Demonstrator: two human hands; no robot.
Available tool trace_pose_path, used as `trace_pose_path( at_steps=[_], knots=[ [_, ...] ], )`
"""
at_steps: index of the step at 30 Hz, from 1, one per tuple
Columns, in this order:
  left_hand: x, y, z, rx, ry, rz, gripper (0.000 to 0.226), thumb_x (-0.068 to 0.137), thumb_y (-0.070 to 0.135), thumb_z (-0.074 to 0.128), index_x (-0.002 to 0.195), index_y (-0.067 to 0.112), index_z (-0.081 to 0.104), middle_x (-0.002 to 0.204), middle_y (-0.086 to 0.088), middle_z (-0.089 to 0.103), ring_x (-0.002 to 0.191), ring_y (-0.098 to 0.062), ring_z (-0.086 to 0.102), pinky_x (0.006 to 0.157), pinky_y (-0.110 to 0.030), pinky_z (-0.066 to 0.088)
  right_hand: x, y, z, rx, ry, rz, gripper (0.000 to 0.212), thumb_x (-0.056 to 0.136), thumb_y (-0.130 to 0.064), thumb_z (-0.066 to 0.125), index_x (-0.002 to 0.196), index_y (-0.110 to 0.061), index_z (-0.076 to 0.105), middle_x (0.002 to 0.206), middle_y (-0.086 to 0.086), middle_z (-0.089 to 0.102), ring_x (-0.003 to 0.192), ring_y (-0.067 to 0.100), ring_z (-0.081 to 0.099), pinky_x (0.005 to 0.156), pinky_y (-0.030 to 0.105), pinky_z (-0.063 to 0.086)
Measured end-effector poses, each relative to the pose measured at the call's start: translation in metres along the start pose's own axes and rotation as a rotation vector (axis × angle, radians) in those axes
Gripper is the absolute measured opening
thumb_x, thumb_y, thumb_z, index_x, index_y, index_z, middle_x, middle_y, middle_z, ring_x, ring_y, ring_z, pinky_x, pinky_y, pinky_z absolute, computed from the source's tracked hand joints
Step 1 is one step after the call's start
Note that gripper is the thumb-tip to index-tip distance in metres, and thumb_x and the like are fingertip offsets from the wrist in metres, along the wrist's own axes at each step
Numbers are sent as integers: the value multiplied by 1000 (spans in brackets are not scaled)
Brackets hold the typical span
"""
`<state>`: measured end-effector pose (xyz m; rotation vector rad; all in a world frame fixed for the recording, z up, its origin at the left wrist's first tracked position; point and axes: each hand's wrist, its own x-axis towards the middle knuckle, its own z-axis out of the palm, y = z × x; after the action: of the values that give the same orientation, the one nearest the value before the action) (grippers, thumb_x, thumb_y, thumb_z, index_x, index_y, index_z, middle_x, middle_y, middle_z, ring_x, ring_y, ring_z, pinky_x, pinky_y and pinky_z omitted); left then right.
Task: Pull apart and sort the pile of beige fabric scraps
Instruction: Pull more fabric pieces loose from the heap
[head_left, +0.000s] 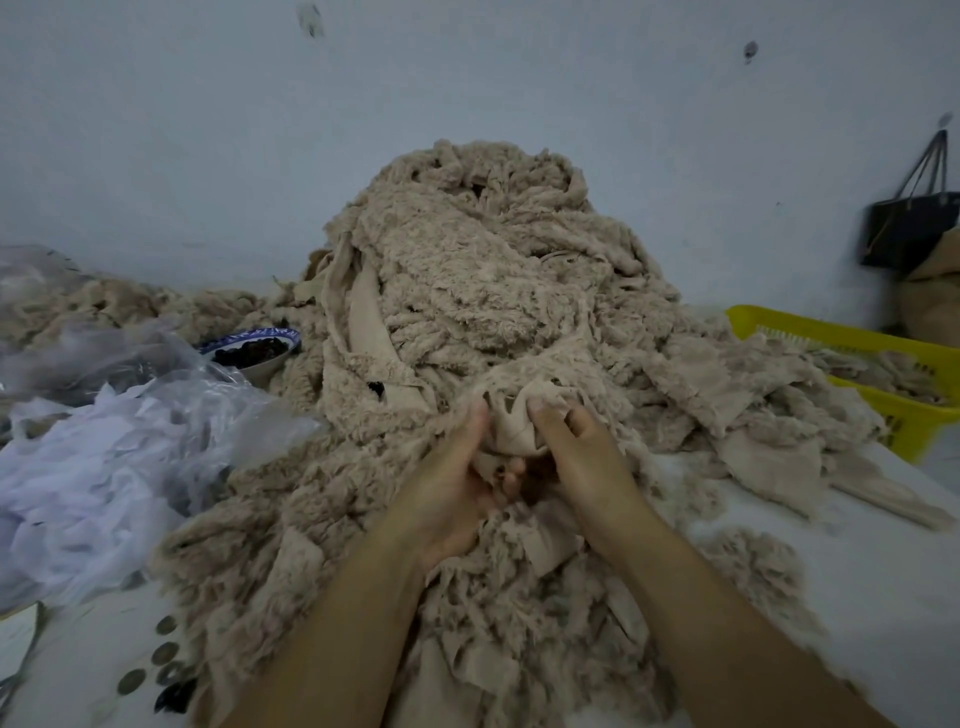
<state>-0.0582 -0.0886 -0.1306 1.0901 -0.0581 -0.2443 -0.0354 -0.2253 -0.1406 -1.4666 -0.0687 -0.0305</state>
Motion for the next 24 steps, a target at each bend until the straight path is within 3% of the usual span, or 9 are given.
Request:
trace_pose_path(
  at_steps=[1,3,6,10,12,14,17,21,24],
  knots=[
    [0,-2,2,95,14,14,68,77,53,67,116,-2,69,70,-5,58,57,-9,52,54,-18,47,0,1,1,-116,24,-44,46,91,-55,61,87,-10,65,91,24,68,79,33,68,78,48,58],
    [1,-5,3,203,77,22,62,60,52,78,92,0,73,58,-3,52,50,-11,45,49,-19,41,-3,3,2,-291,64,-129,50,92,-57,58,85,-8,62,86,18,69,71,21,66,67,30,55],
    [2,-4,2,233,132,34,51,70,50,72,90,4,71,54,-6,48,41,-11,41,41,-20,35,-7,1,5,-339,32,-195,47,97,-47,55,85,-2,63,83,19,68,73,31,65,61,38,51],
    [4,-3,3,-20,153,45,34,78,42,64,84,10,71,49,-2,44,38,-8,36,38,-18,31,-8,-3,7,-463,16,-269,50,99,-46,51,85,1,60,81,21,63,68,27,57,58,35,44],
    [6,0,-1,-163,166,105,30,86,39,59,77,11,65,45,2,41,37,-7,34,38,-17,31,-10,-2,9,-553,-6,-308,47,100,-43,50,72,-5,51,67,11,54,56,14,47,50,26,36],
    [7,5,-9,-334,163,174,36,98,35,49,73,13,62,48,3,41,37,-6,33,37,-17,30,-8,1,7,-629,4,-348,45,102,-33,51,63,-15,36,59,-1,39,51,8,37,48,20,31],
    [6,14,-23,-562,159,207,42,101,34,44,66,17,59,50,7,40,34,-4,29,35,-16,26,4,8,-7,-680,137,-238,45,103,-25,49,63,-18,27,58,-2,32,50,8,29,46,22,27],
    [0,27,-38,-697,196,235,51,101,39,44,55,20,58,42,7,34,30,-7,26,32,-17,23,17,13,-32,-612,312,-95,44,103,-22,49,65,-16,26,60,0,28,53,14,26,44,27,20],
    [-2,27,-35,-629,203,192,56,102,43,43,53,21,59,40,6,32,29,-9,24,31,-18,18,12,8,-33,-615,255,-111,45,105,-36,45,66,-17,35,62,0,40,57,16,39,52,25,32]
  ],
)
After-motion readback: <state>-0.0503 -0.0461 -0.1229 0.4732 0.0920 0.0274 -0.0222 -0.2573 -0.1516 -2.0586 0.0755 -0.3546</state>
